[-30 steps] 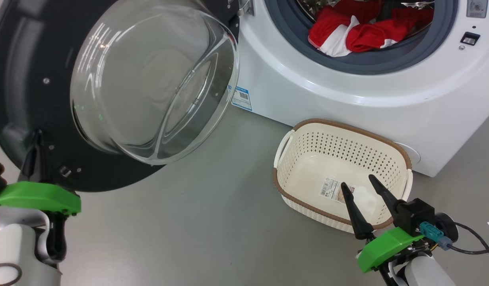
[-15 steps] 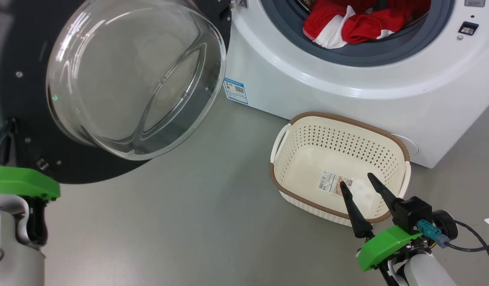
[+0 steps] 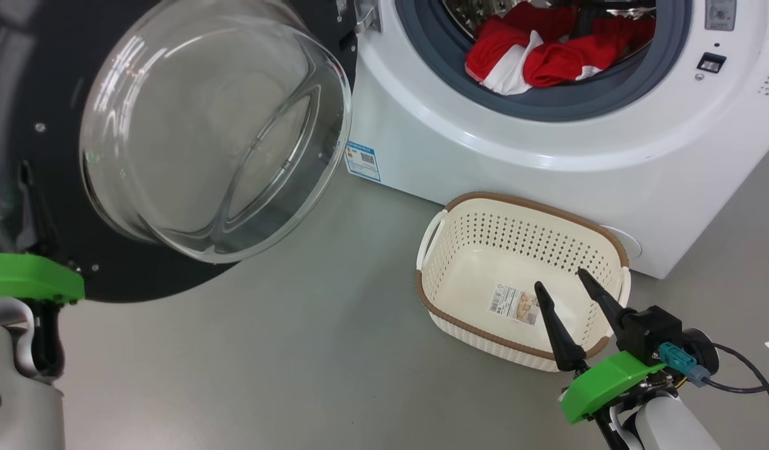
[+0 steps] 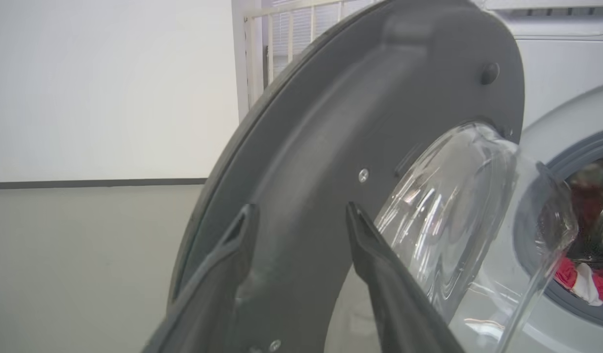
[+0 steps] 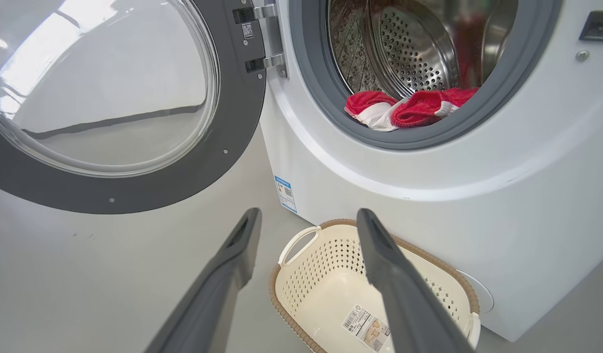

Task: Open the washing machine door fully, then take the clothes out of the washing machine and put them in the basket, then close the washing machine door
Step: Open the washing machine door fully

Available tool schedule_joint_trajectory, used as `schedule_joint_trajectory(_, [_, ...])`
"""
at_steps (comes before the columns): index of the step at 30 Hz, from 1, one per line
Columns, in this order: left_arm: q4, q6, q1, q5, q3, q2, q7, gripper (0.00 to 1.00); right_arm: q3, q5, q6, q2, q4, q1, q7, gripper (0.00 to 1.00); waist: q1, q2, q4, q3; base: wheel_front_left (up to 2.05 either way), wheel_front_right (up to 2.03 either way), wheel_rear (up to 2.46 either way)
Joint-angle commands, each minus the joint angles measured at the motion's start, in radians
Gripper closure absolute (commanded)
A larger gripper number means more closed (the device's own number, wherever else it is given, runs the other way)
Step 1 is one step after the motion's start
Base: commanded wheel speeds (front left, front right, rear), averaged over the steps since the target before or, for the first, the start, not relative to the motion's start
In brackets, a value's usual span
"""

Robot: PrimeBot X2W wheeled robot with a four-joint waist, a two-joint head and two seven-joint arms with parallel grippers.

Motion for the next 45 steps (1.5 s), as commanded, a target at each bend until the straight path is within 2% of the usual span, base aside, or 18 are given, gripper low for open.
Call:
schedule_joint_trajectory(1, [-0.076, -0.005, 0.012, 0.026, 0.035, 0.045, -0.008, 0.00, 0.024, 0.023, 0.007, 0.005, -0.029, -0.004, -0.006, 0.00, 0.0000, -0.0001, -0.006, -0.017, 0.00, 0.00, 0.00])
schedule_joint_trajectory(5, [-0.253, -0.012, 0.049, 0.065, 0.027, 0.016, -0.008, 0.00, 0.011, 0.042, 0.007, 0.005, -0.052, 0.004, -0.006, 0.00, 0.0000, -0.0001, -0.024, -0.031, 0.00, 0.00, 0.00])
schedule_joint_trajectory(8, [-0.364, -0.020, 0.078, 0.070, -0.015, 0.003, -0.008, 0.00, -0.001, 0.049, 0.007, 0.005, -0.080, 0.004, -0.006, 0.00, 0.0000, -0.0001, -0.046, -0.036, 0.00, 0.00, 0.00])
schedule_joint_trajectory(12, [-0.438, -0.023, 0.109, 0.042, -0.060, -0.011, -0.008, 0.00, -0.010, 0.054, 0.007, 0.005, -0.113, 0.003, -0.006, 0.00, 0.0000, -0.0001, -0.075, -0.043, 0.00, 0.00, 0.00])
schedule_joint_trajectory(18, [-0.594, -0.023, 0.169, -0.056, -0.211, 0.026, -0.008, 0.00, -0.040, 0.064, 0.007, 0.005, -0.175, 0.009, -0.006, 0.00, 0.0000, -0.0001, -0.154, -0.058, 0.00, 0.00, 0.00])
schedule_joint_trajectory(24, [-0.604, -0.023, 0.234, -0.103, -0.290, 0.059, -0.008, 0.00, -0.068, 0.075, 0.007, 0.005, -0.226, 0.029, -0.006, 0.00, 0.0000, -0.0001, -0.245, -0.070, 0.00, 0.00, 0.00])
schedule_joint_trajectory(30, [-0.587, -0.023, 0.282, -0.111, -0.315, 0.073, -0.008, 0.00, -0.072, 0.086, 0.007, 0.005, -0.263, 0.049, -0.006, 0.00, 0.0000, -0.0001, -0.331, -0.078, 0.00, 0.00, 0.00])
schedule_joint_trajectory(39, [-0.592, -0.024, 0.389, -0.113, -0.276, 0.061, -0.008, 0.00, -0.057, 0.099, 0.007, 0.005, -0.343, 0.086, -0.006, 0.00, 0.0000, -0.0001, -0.440, -0.106, 0.00, 0.00, 0.00])
schedule_joint_trajectory(45, [-0.588, -0.024, 0.456, -0.072, -0.248, 0.041, -0.008, 0.00, -0.065, 0.095, 0.007, 0.005, -0.370, 0.128, -0.006, 0.00, 0.0000, -0.0001, -0.480, -0.140, 0.00, 0.00, 0.00])
